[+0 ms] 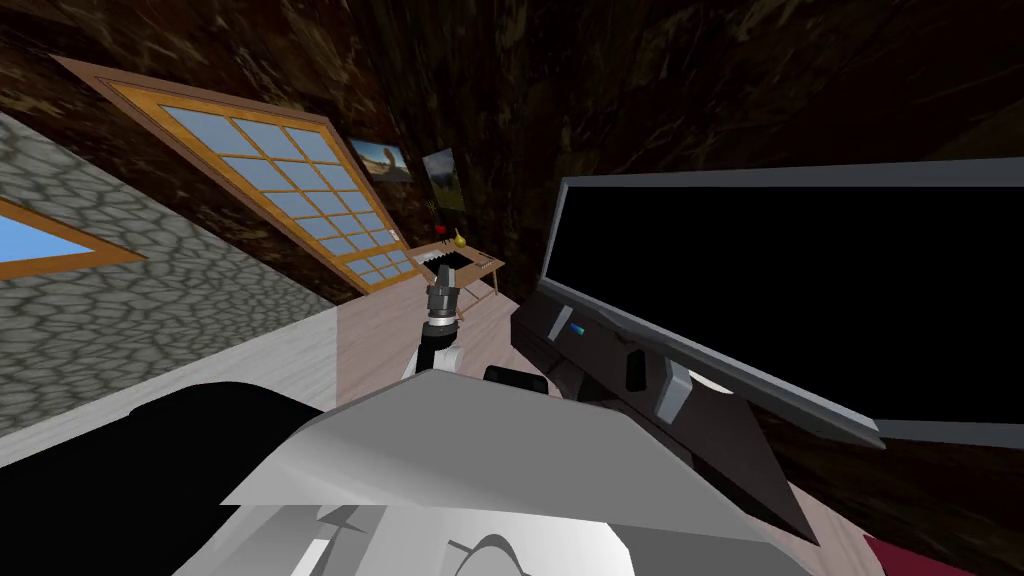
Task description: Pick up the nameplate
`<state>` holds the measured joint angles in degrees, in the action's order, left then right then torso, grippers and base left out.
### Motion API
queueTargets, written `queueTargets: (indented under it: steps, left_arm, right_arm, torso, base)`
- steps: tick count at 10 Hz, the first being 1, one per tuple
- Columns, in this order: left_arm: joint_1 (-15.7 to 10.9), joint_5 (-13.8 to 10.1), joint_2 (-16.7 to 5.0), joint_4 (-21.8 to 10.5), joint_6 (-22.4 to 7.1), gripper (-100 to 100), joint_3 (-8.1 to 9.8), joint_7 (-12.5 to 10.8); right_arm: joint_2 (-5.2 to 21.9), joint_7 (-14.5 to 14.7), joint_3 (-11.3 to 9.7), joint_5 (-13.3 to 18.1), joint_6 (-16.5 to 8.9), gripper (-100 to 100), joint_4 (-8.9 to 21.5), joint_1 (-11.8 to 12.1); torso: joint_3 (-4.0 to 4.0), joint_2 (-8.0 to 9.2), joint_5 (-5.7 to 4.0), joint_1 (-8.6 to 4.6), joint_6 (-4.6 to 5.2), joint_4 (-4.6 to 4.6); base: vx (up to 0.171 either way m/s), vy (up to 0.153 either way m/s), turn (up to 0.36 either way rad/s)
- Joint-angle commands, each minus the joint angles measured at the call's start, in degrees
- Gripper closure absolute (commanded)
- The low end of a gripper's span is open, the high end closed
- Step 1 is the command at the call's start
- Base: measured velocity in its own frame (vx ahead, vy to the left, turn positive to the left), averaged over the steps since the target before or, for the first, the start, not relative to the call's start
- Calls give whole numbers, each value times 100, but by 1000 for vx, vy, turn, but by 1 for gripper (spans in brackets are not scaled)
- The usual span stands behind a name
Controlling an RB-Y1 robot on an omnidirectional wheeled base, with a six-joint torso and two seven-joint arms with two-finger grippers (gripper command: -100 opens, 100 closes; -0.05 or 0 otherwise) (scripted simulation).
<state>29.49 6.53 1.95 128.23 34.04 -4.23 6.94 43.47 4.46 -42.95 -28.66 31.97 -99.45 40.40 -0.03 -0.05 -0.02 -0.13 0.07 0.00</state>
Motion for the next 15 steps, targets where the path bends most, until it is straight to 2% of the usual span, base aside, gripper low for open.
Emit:
queueTargets:
  steps: [1,2,3,4,5,6,7,8,9,11,12,13,14,15]
  left_arm:
    - [0,0,0,0,0,0,0,0]
    - [-1,0,0,0,0,0,-1,0]
    - [-1,0,0,0,0,0,0,0]
    - [0,0,0,0,0,0,0,0]
    - [-1,0,0,0,0,0,0,0]
    - [0,0,0,0,0,0,0,0]
    - [-1,0,0,0,0,0,0,0]
    - [1,0,0,0,0,0,1,0]
    - [0,0,0,0,0,0,0,0]
    - [0,0,0,0,0,0,0,0]
    - [0,0,0,0,0,0,0,0]
    - [1,0,0,0,0,0,1,0]
    - [0,0,0,0,0,0,0,0]
    - [1,0,0,0,0,0,1,0]
  right_arm:
    - [286,-17,-278,-189,11,-100,243,24]
    - [484,-24,-448,-355,-10,-100,440,33]
    - [550,-24,-509,-355,-10,-100,455,33]
    - [742,-38,-731,-521,-34,-100,665,35]
    - [795,-38,-734,-521,-34,-100,665,35]
    - [1038,-58,-951,-688,-61,-100,875,31]
    - [1038,-58,-951,-688,-61,-100,875,31]
    - [1280,-83,-1159,-853,-91,-100,1084,20]
    - [1280,-83,-1159,-853,-91,-100,1084,20]
    - [1663,-149,-1547,-1178,-158,-100,1471,-20]
    - [1759,-149,-1547,-1178,-158,-100,1492,-20]
    - [1956,-189,-1727,-1337,-195,-100,1689,-48]
    - [1992,-189,-1727,-1337,-195,-100,1689,-48]
    - [2190,-232,-1895,-1491,-232,-100,1880,-81]
  torso:
    - [0,0,0,0,0,0]
    - [0,0,0,0,-4,0]
    - [0,-1,0,-2,-4,0]
    - [-1,-2,-1,-2,0,0]
    - [-1,-2,0,-1,-3,-1]
    - [-2,-4,0,-1,1,0]
    - [-3,-6,0,-1,-4,-1]
    - [-4,-7,-1,-2,2,-1]
    - [-4,-8,-1,-2,-2,-1]
    - [-5,-9,1,-1,-2,-2]
    - [-7,-12,0,-5,-3,-2]
    - [-7,-13,-1,-5,1,-2]
    - [-7,-13,0,-4,0,-2]
    - [-7,-12,-1,-2,2,-2]
  base:
    - [-5,-5,286]
    - [-4,-9,425]
    - [-3,-15,203]
    - [0,-6,322]
    - [2,-11,136]
    - [4,-6,307]
    - [6,-14,144]
    - [9,-8,273]
    - [7,-13,147]
    - [15,-12,334]
    - [16,-21,189]
    - [17,-15,231]
    - [12,-16,134]
    - [14,-13,239]
